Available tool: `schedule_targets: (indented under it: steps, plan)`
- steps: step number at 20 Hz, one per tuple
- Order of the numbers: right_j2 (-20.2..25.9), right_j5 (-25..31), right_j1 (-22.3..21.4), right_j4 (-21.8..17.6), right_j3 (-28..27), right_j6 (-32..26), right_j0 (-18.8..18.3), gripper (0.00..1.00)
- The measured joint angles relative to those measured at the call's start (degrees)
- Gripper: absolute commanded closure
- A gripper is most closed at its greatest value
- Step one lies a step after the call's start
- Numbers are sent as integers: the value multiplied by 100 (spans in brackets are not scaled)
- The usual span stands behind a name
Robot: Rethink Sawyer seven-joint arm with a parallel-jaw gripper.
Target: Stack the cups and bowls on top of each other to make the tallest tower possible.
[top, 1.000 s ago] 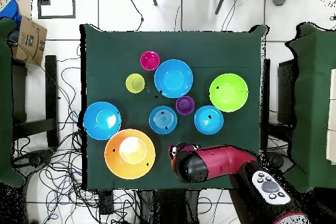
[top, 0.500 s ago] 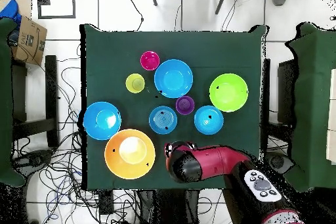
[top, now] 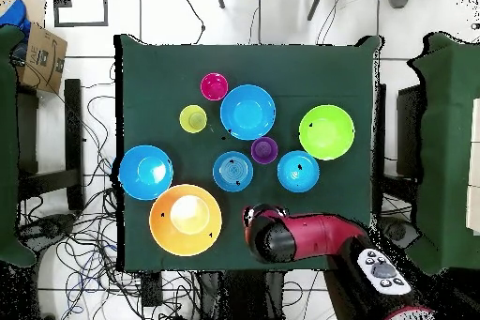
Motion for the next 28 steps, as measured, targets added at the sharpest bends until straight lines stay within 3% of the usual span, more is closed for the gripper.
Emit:
schedule_targets:
  steps: [10,28]
  plan:
    - [-225,0,74,188,-75,0,127,0]
    - [-763,-433,646,468,-91,0,652,0]
